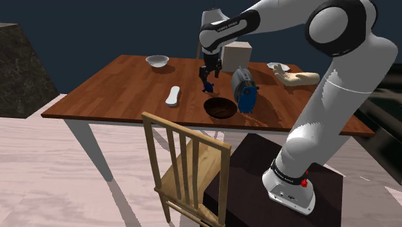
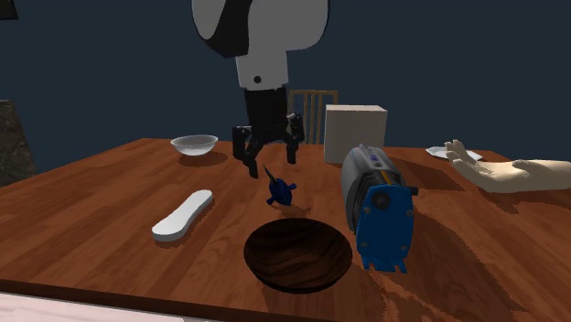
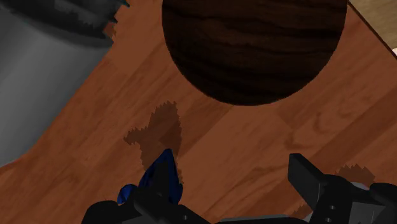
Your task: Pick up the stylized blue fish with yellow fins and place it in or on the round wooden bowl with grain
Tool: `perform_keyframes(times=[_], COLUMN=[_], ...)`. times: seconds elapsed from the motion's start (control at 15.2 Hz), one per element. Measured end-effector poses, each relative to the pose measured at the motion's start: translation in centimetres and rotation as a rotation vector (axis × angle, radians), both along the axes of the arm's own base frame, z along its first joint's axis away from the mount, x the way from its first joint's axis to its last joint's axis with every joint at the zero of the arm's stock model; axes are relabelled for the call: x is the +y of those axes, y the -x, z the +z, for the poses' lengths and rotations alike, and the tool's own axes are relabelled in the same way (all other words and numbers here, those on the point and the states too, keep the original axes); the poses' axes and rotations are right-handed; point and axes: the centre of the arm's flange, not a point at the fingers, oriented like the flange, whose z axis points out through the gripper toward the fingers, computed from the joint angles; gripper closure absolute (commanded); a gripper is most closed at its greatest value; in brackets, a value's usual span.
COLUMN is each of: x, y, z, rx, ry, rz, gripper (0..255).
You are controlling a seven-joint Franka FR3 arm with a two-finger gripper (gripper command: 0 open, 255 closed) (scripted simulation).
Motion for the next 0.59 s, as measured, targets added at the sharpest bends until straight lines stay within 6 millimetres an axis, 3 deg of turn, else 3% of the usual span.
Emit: perform_keyframes(times=[0.59], x=[-6.1], y=[-9.0], z=[-3.5], rx=[-0.024], ry=[0.058], rz=[-0.079], gripper=[0])
